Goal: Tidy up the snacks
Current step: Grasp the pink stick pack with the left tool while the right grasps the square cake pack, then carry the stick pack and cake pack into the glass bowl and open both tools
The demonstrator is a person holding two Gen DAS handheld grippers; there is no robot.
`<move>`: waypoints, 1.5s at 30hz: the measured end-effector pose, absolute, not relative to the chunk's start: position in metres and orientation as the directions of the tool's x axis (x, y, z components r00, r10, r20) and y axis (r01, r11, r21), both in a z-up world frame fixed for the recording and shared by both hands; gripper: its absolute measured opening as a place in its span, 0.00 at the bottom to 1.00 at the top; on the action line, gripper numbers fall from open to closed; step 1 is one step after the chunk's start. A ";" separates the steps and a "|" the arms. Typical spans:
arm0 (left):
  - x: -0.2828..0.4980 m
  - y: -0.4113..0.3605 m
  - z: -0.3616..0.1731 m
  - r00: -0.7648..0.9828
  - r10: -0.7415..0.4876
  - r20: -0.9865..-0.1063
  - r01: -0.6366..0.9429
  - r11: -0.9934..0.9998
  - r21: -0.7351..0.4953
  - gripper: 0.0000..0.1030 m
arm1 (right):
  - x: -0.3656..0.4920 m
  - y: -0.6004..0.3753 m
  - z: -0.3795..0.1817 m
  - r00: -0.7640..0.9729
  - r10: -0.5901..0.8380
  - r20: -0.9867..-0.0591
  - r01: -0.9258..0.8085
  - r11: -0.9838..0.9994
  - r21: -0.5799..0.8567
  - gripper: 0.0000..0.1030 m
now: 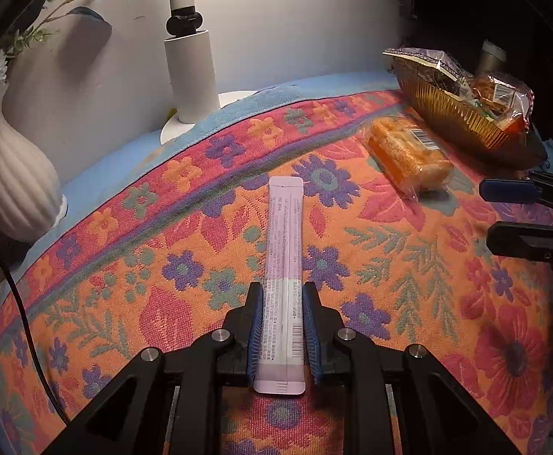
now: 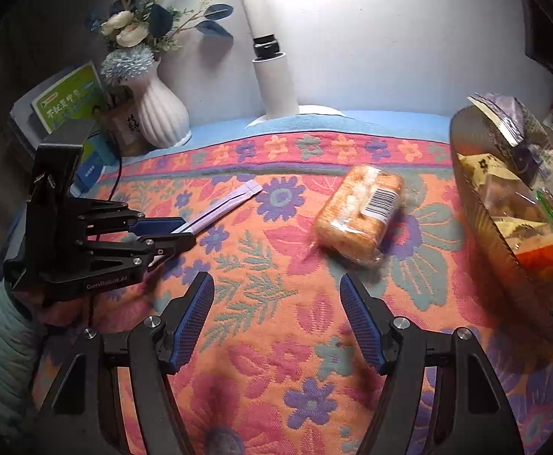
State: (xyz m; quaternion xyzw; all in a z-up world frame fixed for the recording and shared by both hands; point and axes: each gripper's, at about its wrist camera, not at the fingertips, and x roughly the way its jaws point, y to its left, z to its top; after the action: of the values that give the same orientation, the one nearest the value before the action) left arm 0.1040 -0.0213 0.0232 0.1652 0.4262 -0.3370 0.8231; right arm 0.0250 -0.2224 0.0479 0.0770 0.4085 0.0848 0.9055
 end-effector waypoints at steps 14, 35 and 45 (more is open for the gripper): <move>0.106 -0.023 0.018 0.405 -0.468 -0.786 0.698 0.713 -0.065 0.19 | 0.058 -0.242 0.044 0.688 0.059 -0.724 0.233 0.926 0.297 0.73; 0.047 -0.042 0.023 0.433 -0.345 -0.833 0.648 0.762 0.021 0.18 | 0.029 -0.229 0.025 0.540 0.194 -0.819 0.048 0.964 0.260 0.48; -0.034 -0.053 0.046 0.425 -0.395 -0.814 0.639 0.768 -0.039 0.17 | -0.075 -0.250 0.039 0.526 0.269 -0.807 -0.059 0.958 0.281 0.47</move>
State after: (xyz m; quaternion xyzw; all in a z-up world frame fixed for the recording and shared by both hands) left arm -0.0340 -0.0533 0.0464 0.1393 0.4369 -0.3106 0.8326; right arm -0.0747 -0.2505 0.0392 0.1097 0.4776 0.0946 0.8666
